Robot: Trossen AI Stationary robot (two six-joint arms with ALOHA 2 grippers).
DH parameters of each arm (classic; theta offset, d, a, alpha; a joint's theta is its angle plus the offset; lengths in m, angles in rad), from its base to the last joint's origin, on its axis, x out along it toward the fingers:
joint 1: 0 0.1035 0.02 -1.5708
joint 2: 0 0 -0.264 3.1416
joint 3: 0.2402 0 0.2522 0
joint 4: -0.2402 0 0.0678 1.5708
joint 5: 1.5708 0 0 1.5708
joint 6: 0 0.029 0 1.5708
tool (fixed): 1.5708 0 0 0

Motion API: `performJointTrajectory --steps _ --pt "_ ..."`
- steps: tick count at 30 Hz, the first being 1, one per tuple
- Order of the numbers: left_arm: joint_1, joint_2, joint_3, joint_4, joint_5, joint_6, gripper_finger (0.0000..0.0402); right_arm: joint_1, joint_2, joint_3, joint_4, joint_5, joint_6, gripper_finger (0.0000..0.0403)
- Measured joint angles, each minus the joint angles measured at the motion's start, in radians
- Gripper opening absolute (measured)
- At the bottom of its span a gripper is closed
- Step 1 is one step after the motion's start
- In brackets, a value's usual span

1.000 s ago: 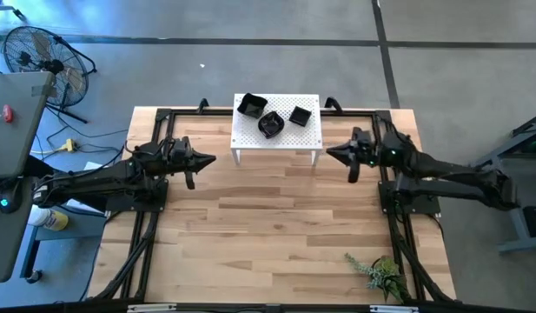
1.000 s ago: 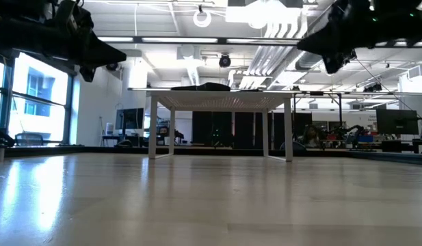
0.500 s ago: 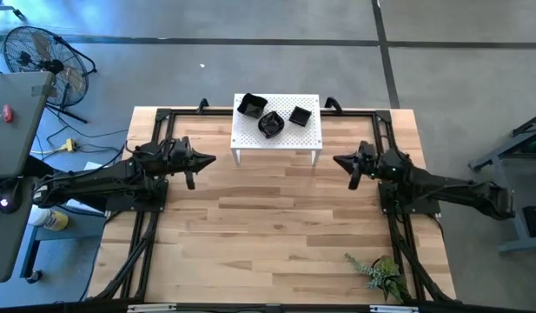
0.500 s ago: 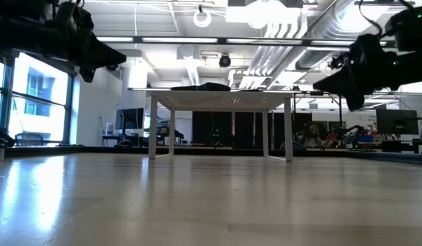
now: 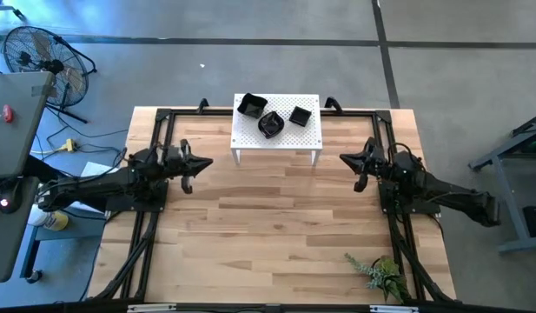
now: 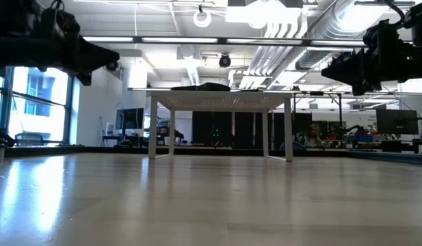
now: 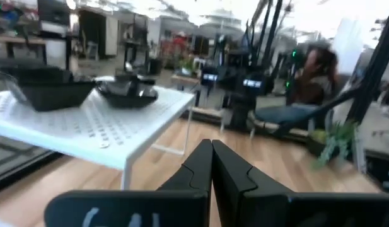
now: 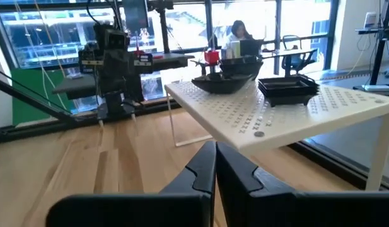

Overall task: Pick & Place Mini shaped plates
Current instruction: Return to Home Position

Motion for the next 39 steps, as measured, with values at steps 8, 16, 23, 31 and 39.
performJointTrajectory --steps 8,16,23,31,39 --pt "0.000 -0.100 -0.031 -0.139 -0.102 0.004 0.0001 0.000 -0.082 0.000 -0.076 0.001 0.016 0.0007" --pt "0.000 -0.115 -0.033 -0.267 -0.219 -0.026 0.0001 0.000 -0.083 0.000 -0.063 0.139 0.007 0.0009" --pt "0.000 -0.112 -0.034 -0.270 -0.264 -0.021 0.0001 0.000 -0.068 0.000 -0.055 0.236 0.012 0.0006" --pt "0.000 -0.110 -0.035 -0.270 -0.264 -0.023 0.0001 0.000 -0.066 0.000 -0.048 0.222 -0.027 0.0004" --pt "0.000 -0.110 -0.035 -0.270 -0.264 -0.023 0.0001 0.000 -0.066 0.000 -0.043 0.222 -0.027 0.0003"
